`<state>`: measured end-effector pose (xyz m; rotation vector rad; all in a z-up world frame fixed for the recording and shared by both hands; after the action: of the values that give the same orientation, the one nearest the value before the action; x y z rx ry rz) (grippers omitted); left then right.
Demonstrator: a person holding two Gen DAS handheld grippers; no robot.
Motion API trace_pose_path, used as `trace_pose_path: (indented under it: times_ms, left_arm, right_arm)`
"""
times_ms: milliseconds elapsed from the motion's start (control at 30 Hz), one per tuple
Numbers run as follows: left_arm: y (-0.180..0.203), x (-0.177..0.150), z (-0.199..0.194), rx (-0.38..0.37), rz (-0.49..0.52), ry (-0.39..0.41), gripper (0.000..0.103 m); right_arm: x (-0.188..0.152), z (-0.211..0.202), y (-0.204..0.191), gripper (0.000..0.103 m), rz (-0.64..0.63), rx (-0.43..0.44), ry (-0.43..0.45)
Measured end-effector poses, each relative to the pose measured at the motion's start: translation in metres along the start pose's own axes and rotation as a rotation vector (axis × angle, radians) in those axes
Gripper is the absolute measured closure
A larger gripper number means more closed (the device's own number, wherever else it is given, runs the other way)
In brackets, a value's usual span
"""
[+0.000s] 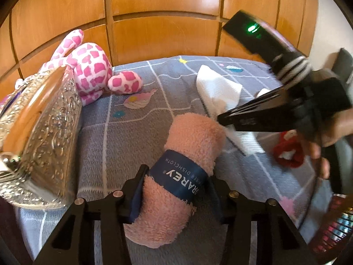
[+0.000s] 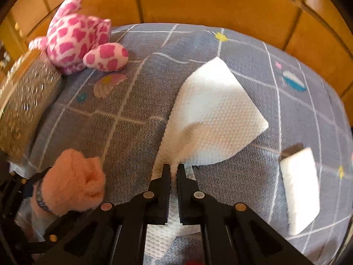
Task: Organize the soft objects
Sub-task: 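Carry the pink towel roll into the gold tray with the left tool while the right holds the paper towel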
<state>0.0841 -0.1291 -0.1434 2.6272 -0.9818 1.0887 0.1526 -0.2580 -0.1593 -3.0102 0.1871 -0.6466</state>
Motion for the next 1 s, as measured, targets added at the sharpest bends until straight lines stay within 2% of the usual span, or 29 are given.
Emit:
trace_pose_path:
  times_ms: [67,233,367,467,667,833,1000]
  left_arm:
    - [0.002,0.0,-0.007,-0.008,0.002,0.003,0.053]
    - [0.011,-0.001,-0.014,-0.025,0.028,-0.008,0.053]
    - [-0.003,0.013,-0.026,-0.034,-0.018,0.007,0.053]
    - [-0.031,0.03,-0.049,-0.021,-0.094,0.061,0.053]
    - [-0.108,0.039,-0.093,0.085,-0.259,0.128,0.053]
    - [-0.182,0.021,-0.126,0.187,-0.422,0.13,0.053]
    - [-0.262,-0.02,-0.164,0.309,-0.593,0.124,0.053]
  right_arm:
    - [-0.001,0.002,-0.004,0.099,-0.036,-0.03,0.009]
    - [0.0,0.002,-0.003,0.099,-0.015,-0.021,-0.003]
    - [-0.001,0.001,-0.007,0.099,-0.056,-0.051,0.014]
    - [-0.005,-0.001,-0.014,0.099,-0.098,-0.078,0.034]
    - [-0.01,-0.003,-0.02,0.099,-0.119,-0.09,0.044]
    - [-0.015,-0.007,-0.02,0.099,-0.131,-0.097,0.049]
    - [-0.015,-0.008,-0.022,0.099,-0.145,-0.105,0.055]
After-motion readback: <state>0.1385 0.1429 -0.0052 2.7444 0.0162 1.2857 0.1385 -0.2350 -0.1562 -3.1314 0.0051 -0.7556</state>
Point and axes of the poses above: each gripper's, at about its wrist camera, not at the fingertips, and z roughly the way its jaws point, y to its right, x to its top, the point moved 6 cm from there along z, roughly the way its jaws point, and after that the axes turned 12 degrees about z, right-handed, at the moved point
